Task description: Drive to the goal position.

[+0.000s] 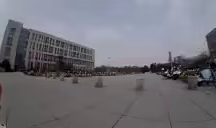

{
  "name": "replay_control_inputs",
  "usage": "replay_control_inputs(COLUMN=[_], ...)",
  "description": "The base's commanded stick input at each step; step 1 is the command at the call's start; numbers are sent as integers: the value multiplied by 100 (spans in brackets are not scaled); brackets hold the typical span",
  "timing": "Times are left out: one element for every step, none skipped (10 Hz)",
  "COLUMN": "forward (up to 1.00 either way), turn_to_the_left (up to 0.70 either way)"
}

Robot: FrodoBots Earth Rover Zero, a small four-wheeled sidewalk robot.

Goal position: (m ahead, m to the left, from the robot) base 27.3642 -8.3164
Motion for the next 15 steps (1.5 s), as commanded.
replay_control_inputs(forward=[85, 85, 85, 85, 85, 85, 85, 85, 85, 85, 85, 85, 85, 85, 85], turn_to_the_left=[34, 32, 13, 0, 0, 0, 0, 0, 0, 0, 0, 0, -6, -34, -34])
